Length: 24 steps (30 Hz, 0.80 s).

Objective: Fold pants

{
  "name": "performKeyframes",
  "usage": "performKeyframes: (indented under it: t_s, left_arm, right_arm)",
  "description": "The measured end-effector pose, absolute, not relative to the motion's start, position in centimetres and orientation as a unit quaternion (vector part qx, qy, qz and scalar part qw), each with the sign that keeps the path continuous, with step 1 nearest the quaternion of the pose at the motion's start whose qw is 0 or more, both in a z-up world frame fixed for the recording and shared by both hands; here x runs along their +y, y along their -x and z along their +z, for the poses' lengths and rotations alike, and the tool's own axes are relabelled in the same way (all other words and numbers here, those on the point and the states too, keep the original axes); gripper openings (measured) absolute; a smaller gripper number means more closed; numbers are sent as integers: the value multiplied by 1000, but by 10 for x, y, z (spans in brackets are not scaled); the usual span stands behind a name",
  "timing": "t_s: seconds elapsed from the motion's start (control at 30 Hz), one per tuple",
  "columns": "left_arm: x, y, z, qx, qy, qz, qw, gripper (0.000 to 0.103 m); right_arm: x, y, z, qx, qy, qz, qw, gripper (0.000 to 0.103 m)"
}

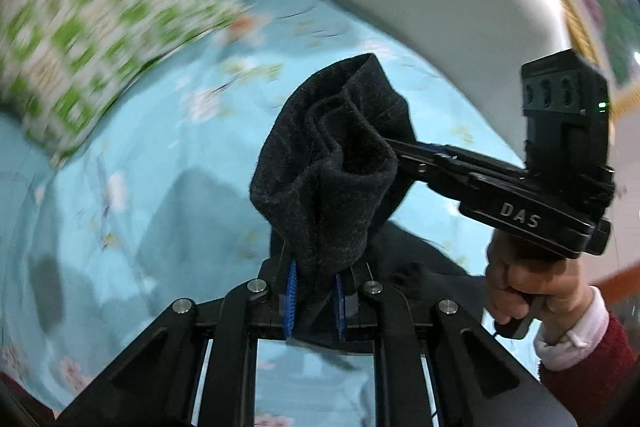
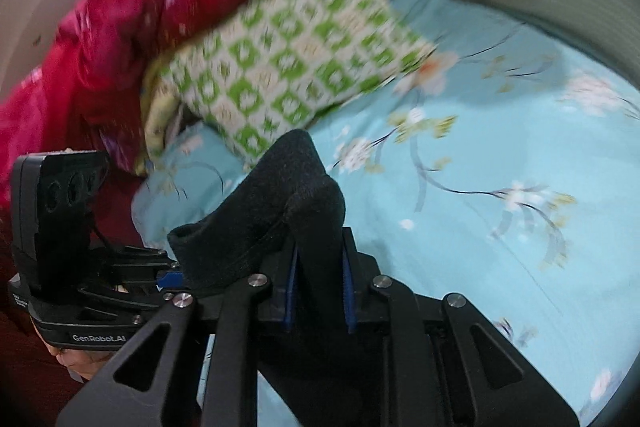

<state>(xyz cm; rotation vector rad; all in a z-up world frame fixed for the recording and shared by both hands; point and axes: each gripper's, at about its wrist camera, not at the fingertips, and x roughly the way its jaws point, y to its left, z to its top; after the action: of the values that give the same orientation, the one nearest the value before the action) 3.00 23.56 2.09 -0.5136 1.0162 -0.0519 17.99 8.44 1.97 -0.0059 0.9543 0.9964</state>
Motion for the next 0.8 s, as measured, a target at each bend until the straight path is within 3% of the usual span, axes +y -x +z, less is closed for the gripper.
performKeyframes:
  t_s: [0.33, 0.8]
  left_arm:
    - [126, -59, 46, 481, 160, -139, 851, 14]
    - [-2, -65, 3, 516, 22, -219, 828, 14]
  right_arm:
    - [-31, -142, 37, 394, -97, 387, 828, 19]
    - [-150, -96, -25, 372, -219, 302, 850, 19]
